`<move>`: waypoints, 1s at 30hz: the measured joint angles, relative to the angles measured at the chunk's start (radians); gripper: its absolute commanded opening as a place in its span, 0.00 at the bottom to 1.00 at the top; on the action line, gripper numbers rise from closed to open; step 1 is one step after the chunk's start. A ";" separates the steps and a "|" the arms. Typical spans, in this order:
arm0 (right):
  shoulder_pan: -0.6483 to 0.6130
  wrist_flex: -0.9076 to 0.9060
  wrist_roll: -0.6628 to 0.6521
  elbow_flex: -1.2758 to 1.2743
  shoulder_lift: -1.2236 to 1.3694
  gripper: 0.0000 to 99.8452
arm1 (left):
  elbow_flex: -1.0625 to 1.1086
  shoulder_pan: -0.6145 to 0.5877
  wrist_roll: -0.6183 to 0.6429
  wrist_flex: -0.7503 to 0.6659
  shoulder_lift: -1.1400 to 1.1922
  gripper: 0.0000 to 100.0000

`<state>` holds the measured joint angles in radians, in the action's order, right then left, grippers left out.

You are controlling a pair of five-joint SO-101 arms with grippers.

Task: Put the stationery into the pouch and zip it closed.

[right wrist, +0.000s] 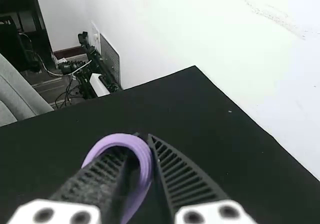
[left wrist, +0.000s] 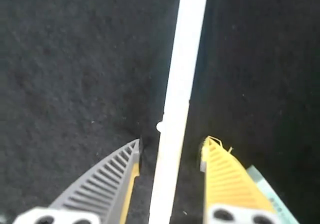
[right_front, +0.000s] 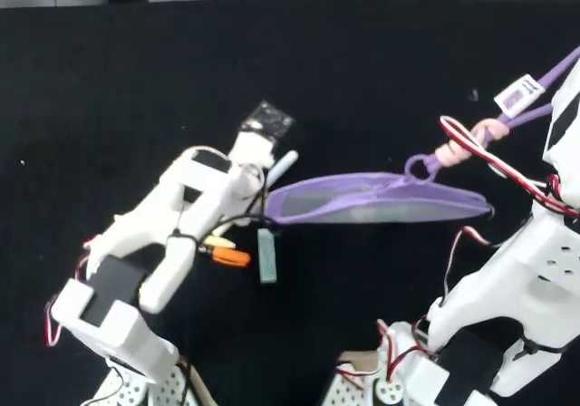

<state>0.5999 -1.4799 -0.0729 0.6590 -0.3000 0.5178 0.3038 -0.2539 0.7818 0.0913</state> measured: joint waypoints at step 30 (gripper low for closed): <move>0.000 0.107 0.046 0.092 0.160 0.01 | -0.057 -0.133 0.255 -0.046 -0.044 0.03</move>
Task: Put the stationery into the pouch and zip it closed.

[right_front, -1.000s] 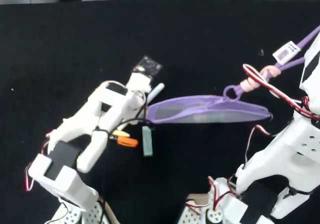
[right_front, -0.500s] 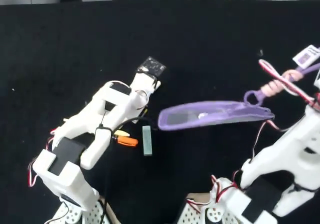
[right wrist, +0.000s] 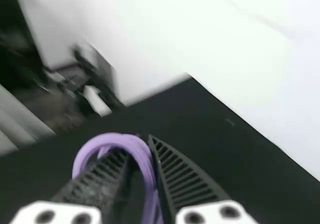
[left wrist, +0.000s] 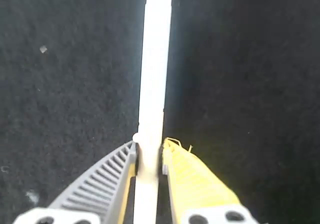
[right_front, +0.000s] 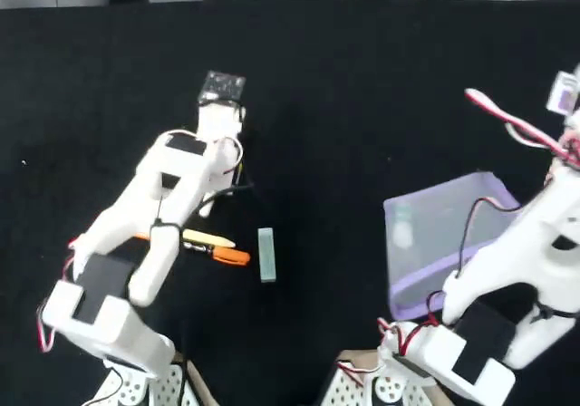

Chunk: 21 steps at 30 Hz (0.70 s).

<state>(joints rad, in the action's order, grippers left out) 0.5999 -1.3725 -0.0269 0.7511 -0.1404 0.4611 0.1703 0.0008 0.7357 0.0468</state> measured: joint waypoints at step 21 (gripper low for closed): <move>-0.585 -0.052 -0.012 0.387 -0.002 0.01 | 0.543 -0.005 0.005 -0.422 -0.466 0.03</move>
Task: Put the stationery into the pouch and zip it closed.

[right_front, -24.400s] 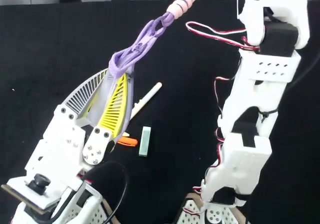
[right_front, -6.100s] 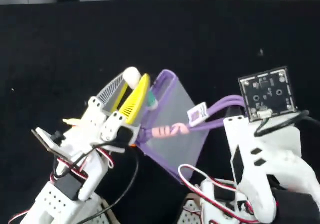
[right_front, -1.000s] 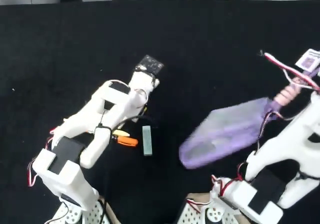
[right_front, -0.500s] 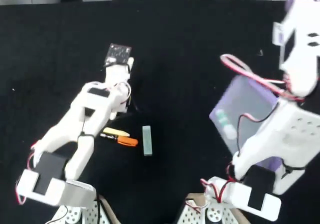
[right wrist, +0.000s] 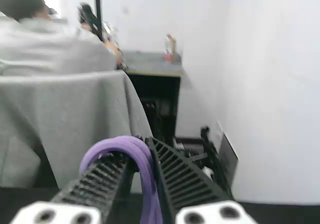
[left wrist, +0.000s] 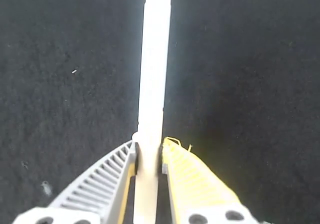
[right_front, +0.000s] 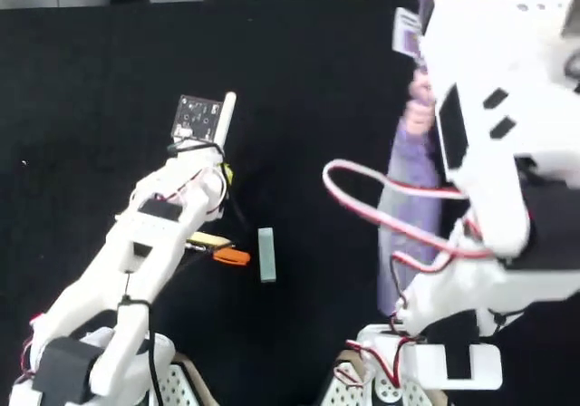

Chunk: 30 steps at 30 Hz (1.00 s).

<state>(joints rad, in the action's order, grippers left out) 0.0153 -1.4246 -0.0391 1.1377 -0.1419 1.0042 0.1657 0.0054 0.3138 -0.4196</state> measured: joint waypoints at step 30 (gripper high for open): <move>-0.017 0.049 -0.009 -0.009 -0.084 0.01 | 0.031 -0.075 0.006 -0.026 -0.038 0.03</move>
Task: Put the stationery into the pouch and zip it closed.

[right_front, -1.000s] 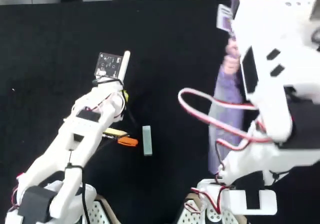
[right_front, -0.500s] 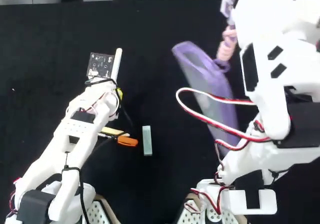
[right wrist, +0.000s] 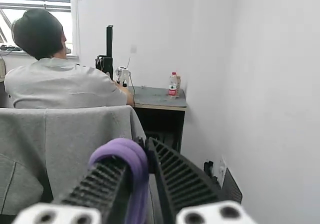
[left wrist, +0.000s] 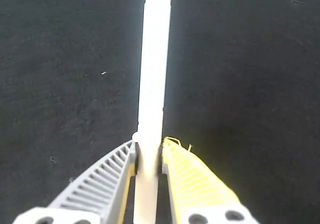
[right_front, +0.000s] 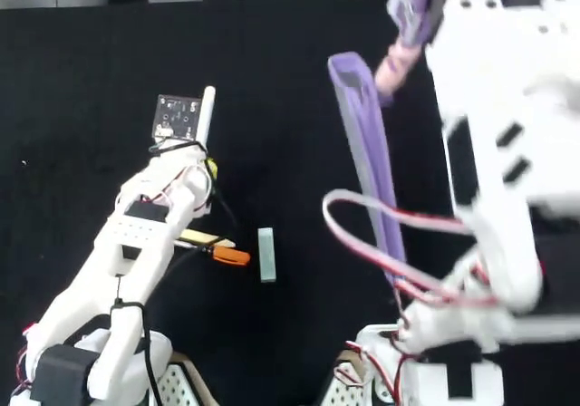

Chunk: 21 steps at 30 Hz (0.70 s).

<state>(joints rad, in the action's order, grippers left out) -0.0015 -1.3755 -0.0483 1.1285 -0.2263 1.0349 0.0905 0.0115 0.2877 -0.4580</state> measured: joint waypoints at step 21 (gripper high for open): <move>0.032 -0.087 -0.091 0.000 -0.158 0.01 | -0.012 -0.086 0.178 0.000 -0.054 0.03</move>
<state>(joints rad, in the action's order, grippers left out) 0.0307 -1.4630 -0.1389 1.1285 -0.3844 1.0226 0.0046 0.1895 0.2877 -0.5117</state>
